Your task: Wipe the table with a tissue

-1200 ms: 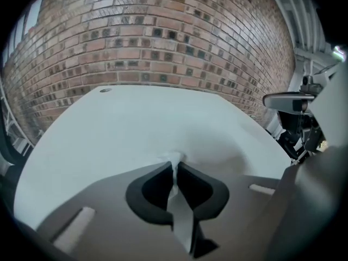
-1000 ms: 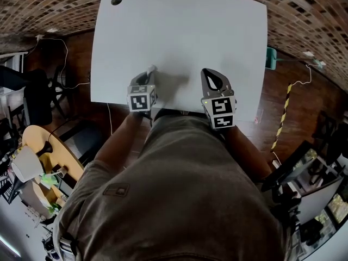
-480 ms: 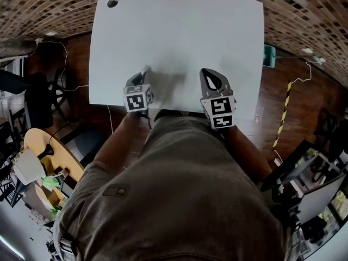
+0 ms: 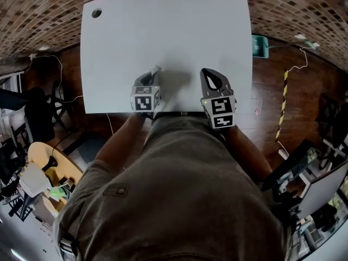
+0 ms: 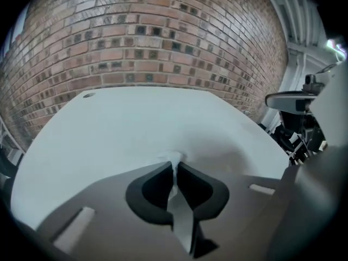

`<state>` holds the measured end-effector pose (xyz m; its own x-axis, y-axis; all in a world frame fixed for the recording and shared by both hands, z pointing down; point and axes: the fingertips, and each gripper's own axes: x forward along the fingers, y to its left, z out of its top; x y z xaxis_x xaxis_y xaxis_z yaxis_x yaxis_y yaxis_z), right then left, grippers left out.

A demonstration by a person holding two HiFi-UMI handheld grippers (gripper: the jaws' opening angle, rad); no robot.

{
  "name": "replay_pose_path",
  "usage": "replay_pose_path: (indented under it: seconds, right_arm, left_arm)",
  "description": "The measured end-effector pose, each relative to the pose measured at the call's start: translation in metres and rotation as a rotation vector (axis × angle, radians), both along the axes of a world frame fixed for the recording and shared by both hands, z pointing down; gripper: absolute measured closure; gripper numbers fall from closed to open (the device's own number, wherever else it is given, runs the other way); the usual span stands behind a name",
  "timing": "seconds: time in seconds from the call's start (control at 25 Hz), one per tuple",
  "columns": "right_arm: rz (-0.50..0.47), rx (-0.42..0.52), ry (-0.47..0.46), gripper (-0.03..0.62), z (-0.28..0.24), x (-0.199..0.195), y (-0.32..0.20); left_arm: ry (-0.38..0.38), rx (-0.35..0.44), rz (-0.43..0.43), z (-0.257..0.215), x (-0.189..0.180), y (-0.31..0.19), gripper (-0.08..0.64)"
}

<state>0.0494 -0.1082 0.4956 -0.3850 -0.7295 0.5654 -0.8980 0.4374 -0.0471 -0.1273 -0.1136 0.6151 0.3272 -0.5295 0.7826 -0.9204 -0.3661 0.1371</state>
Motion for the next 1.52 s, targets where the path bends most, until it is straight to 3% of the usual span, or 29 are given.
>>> replay_pose_path:
  seconds: [0.2, 0.68, 0.84, 1.04, 1.52]
  right_arm:
    - [-0.013, 0.001, -0.002, 0.578, 0.0, 0.0, -0.001]
    - [-0.097, 0.009, -0.004, 0.578, -0.002, -0.035, -0.007]
    - [-0.115, 0.01, 0.001, 0.578, -0.001, -0.046, -0.007]
    - [-0.106, 0.014, 0.005, 0.578, -0.003, -0.051, -0.006]
    - [0.012, 0.013, 0.031, 0.578, -0.006, -0.037, 0.019]
  left_arm:
    - [-0.006, 0.008, 0.017, -0.005, 0.008, 0.001, 0.537]
    - [-0.041, 0.007, -0.187, 0.002, -0.08, 0.0, 0.537]
    - [-0.046, 0.012, -0.22, 0.002, -0.097, 0.003, 0.537]
    - [-0.035, 0.014, -0.22, 0.0, -0.099, 0.002, 0.537]
    - [0.086, 0.132, -0.105, -0.041, -0.059, -0.006, 0.537]
